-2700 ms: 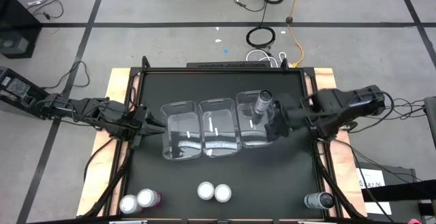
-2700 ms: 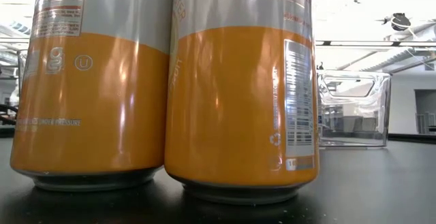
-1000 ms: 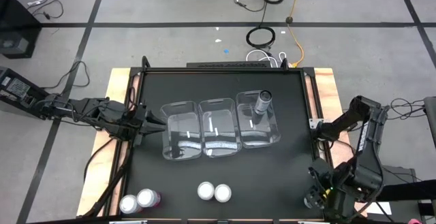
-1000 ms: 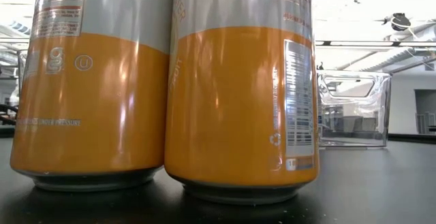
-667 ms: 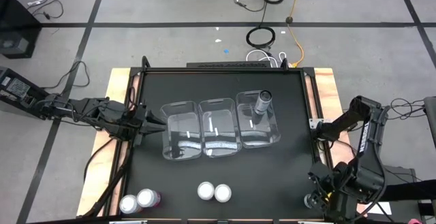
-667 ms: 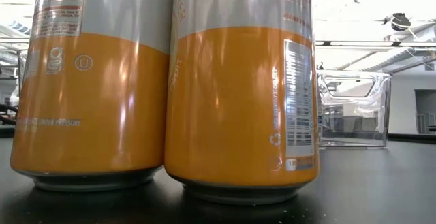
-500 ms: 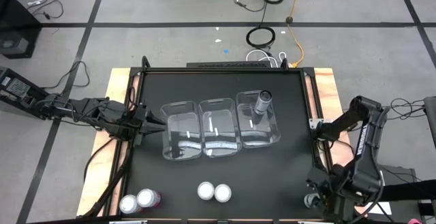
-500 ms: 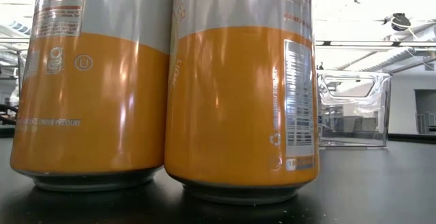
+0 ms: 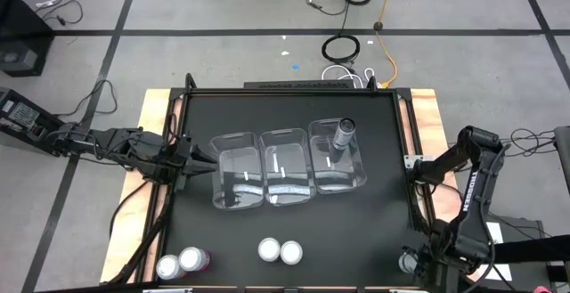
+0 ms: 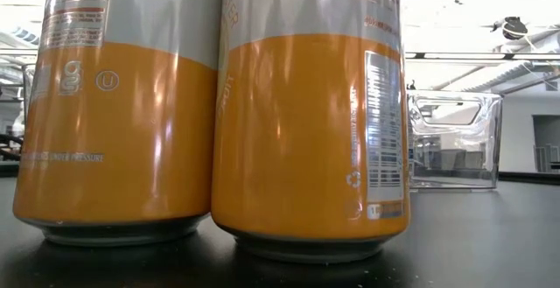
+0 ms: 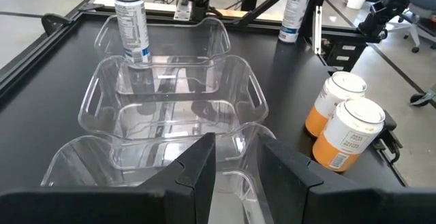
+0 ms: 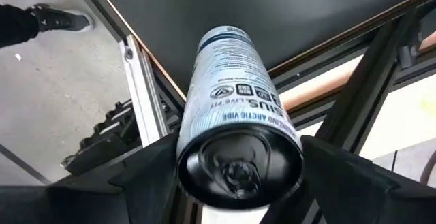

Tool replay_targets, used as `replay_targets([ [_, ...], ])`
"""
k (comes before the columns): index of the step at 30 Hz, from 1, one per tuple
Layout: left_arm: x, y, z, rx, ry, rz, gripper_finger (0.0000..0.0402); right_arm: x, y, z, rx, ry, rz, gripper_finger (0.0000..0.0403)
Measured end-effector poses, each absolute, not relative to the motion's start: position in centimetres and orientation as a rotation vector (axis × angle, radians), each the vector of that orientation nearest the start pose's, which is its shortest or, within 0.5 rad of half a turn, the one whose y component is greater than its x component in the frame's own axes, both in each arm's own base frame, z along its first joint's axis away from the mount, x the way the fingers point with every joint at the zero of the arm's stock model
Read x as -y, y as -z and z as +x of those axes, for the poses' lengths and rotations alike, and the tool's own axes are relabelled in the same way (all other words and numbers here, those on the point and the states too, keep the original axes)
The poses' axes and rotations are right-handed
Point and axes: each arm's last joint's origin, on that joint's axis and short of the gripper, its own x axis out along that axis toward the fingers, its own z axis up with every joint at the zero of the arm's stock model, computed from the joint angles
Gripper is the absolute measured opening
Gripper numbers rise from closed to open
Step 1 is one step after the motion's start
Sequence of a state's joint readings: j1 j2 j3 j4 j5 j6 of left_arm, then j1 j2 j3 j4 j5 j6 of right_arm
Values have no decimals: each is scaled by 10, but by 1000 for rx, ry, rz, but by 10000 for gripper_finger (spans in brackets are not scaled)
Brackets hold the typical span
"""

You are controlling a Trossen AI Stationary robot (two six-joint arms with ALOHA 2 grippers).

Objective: Sort soda cans
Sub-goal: Put the black soda can into the right transparent bin

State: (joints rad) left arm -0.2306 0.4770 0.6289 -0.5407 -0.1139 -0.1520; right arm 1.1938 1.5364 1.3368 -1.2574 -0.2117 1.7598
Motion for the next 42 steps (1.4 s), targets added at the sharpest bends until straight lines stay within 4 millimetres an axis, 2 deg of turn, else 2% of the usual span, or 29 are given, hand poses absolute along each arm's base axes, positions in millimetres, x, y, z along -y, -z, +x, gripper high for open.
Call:
replay_targets([
  [11,20,-285,106,-386,42,-74,116,-261,-256,93,-1729,304,568,294],
  [17,20,-284,106,-386,34,-72,116,-260,-254,92,-1739,307,567,242],
  [25,20,-284,106,-386,34,-71,116,-259,-256,96,-1751,362,638,239],
  [34,20,-284,106,-386,34,-71,116,-243,-289,115,-1722,446,663,239],
  [42,20,-285,106,-385,35,-71,116,-210,-328,144,-1666,495,602,239],
])
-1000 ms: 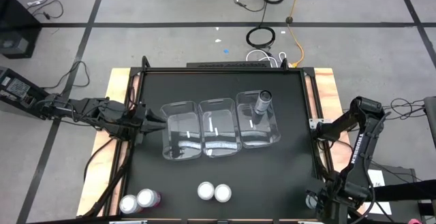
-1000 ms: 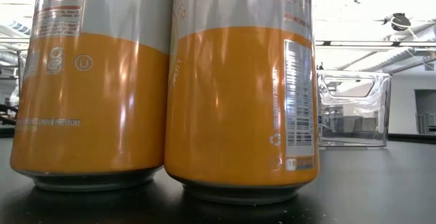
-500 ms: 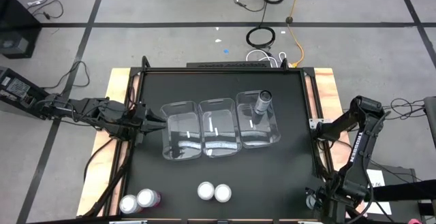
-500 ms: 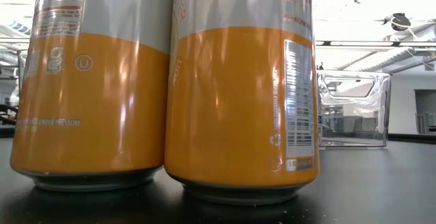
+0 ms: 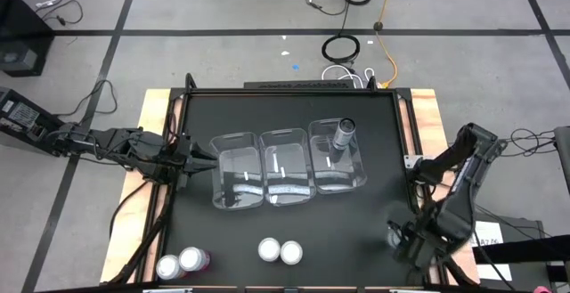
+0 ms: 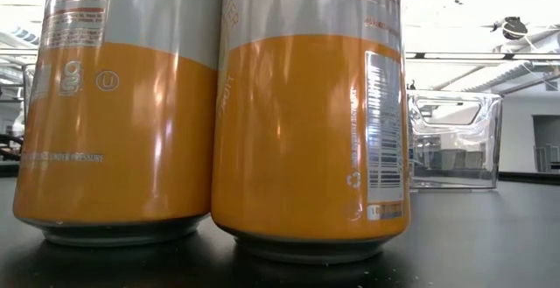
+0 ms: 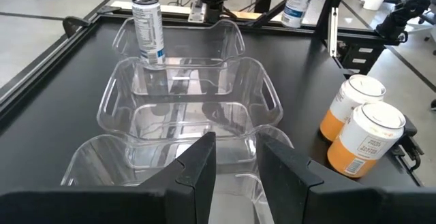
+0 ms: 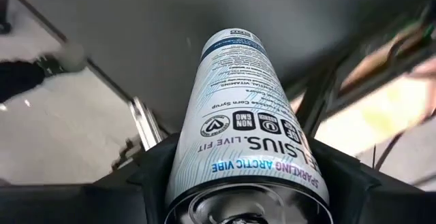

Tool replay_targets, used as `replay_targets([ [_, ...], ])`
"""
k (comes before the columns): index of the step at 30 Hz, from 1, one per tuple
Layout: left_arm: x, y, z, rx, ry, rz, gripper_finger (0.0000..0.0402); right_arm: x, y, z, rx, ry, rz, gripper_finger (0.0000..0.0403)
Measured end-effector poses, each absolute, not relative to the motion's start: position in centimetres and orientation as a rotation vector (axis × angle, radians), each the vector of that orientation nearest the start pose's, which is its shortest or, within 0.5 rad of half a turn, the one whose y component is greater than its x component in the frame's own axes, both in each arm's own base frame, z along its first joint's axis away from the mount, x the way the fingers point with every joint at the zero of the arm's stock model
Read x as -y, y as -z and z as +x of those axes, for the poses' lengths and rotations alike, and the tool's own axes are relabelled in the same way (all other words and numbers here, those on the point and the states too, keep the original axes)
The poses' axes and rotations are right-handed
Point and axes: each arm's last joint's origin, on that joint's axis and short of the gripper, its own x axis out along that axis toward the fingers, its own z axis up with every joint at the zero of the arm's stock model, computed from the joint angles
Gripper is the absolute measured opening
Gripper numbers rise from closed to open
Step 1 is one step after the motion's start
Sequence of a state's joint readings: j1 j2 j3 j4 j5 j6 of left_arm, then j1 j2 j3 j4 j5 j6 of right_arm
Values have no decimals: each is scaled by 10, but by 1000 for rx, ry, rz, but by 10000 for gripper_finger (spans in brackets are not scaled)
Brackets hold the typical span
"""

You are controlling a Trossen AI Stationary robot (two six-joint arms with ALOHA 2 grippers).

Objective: Sort soda cans
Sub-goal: Put the black soda can into the right transparent bin

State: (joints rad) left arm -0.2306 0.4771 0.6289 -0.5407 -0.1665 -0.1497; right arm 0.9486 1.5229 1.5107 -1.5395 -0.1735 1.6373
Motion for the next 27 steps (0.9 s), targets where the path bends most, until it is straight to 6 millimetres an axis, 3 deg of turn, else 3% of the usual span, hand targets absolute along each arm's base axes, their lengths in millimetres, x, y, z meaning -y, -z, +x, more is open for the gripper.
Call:
replay_targets([
  [12,20,-285,106,-385,35,-71,116,-142,-357,210,-1468,390,545,240],
  [21,20,-285,106,-385,35,-71,116,-92,-378,237,-1318,369,466,240],
  [27,20,-285,106,-385,34,-70,116,-54,-376,253,-1306,427,475,240],
])
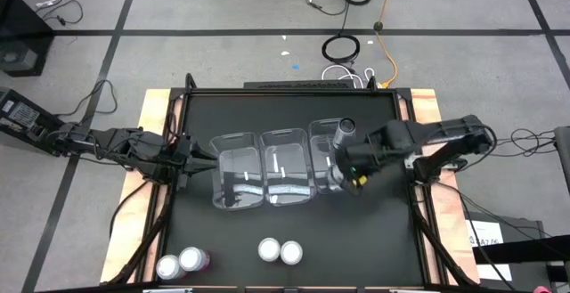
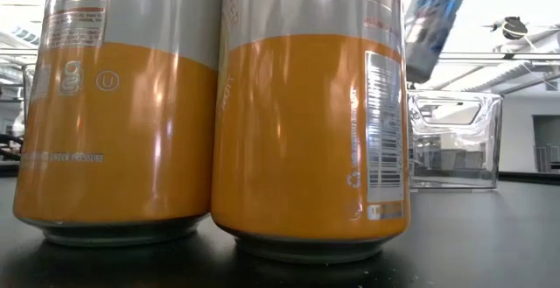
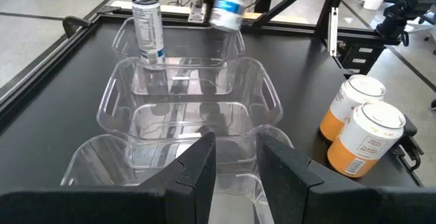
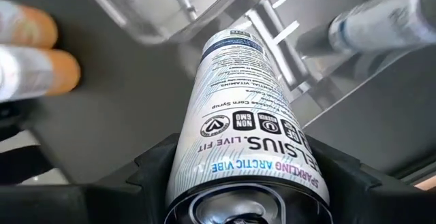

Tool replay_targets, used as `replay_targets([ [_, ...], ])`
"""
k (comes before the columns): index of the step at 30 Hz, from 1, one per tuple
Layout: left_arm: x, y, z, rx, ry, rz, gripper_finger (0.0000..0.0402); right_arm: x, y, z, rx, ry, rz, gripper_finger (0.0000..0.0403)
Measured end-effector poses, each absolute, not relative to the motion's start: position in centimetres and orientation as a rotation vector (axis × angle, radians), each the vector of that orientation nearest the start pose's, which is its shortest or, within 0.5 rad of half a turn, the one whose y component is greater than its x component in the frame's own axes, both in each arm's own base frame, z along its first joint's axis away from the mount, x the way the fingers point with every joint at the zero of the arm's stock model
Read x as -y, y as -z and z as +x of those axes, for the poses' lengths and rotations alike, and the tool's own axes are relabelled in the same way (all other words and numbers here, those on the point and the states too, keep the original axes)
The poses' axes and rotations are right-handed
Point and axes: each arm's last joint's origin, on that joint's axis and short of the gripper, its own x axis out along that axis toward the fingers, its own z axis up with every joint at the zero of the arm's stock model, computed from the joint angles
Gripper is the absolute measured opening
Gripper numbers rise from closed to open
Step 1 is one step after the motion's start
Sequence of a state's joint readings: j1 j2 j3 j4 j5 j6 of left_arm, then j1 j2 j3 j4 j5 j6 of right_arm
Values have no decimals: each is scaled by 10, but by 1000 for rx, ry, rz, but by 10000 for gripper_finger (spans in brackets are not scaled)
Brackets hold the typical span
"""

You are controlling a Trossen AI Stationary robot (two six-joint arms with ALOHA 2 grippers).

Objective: Sort soda cans
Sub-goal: Put the black soda can into the right transparent bin

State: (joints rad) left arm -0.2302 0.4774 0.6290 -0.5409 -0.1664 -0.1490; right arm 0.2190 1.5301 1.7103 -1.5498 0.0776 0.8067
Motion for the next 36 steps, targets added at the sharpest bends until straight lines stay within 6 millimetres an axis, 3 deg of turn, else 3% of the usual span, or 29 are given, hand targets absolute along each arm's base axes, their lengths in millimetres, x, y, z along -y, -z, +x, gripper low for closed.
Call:
replay_targets([
  [8,20,-284,106,-386,35,-70,116,-18,-353,285,-1384,370,321,240],
  [22,20,-284,106,-388,35,-70,116,12,-286,335,-1644,267,21,244],
  [31,20,-284,106,-387,34,-70,116,37,-286,354,-1587,271,-65,246],
  [36,20,-284,106,-386,34,-72,116,55,-273,362,-1631,255,-74,246],
])
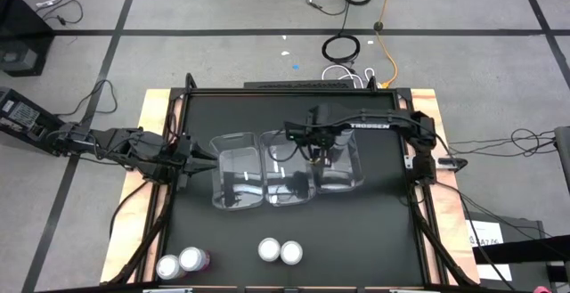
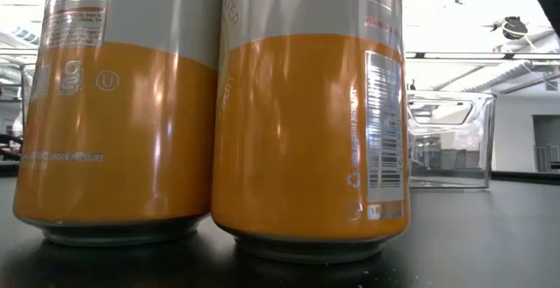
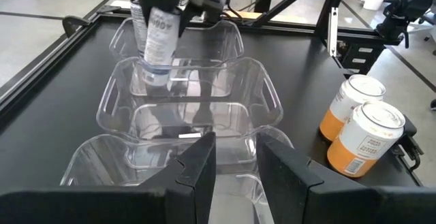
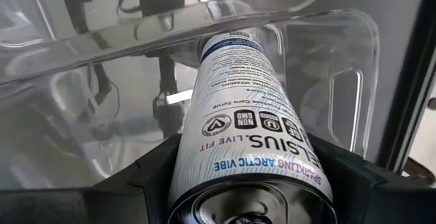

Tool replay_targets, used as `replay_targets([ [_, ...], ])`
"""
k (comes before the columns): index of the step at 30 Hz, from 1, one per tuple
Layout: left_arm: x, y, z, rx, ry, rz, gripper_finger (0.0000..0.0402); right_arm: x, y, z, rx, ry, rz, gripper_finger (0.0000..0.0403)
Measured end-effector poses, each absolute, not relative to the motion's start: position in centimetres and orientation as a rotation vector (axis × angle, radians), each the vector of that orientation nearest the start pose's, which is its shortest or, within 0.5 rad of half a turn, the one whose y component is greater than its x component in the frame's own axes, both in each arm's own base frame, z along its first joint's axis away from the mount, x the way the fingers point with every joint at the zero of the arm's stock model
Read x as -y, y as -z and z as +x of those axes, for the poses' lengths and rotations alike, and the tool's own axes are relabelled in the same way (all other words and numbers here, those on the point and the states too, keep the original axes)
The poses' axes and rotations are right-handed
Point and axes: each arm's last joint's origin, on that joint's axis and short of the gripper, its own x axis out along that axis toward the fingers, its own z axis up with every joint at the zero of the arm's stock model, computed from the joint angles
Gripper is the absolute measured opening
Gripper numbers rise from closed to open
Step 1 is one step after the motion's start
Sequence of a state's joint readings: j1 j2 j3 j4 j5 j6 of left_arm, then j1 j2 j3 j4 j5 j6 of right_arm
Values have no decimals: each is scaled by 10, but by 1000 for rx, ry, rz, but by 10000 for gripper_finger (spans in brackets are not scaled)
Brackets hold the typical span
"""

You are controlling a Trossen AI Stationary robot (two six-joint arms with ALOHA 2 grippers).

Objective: Sort soda cans
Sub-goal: Put the black soda can into the right transparent bin

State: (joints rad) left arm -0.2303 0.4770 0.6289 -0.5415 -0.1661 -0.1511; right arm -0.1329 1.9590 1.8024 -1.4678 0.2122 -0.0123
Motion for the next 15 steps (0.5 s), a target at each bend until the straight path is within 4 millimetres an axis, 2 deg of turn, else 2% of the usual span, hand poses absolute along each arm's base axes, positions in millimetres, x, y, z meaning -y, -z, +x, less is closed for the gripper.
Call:
replay_targets([
  [3,20,-285,106,-386,34,-73,116,63,-266,365,-1655,258,-68,246],
  [15,20,-284,106,-386,35,-72,116,91,-263,363,-1655,268,-72,247],
])
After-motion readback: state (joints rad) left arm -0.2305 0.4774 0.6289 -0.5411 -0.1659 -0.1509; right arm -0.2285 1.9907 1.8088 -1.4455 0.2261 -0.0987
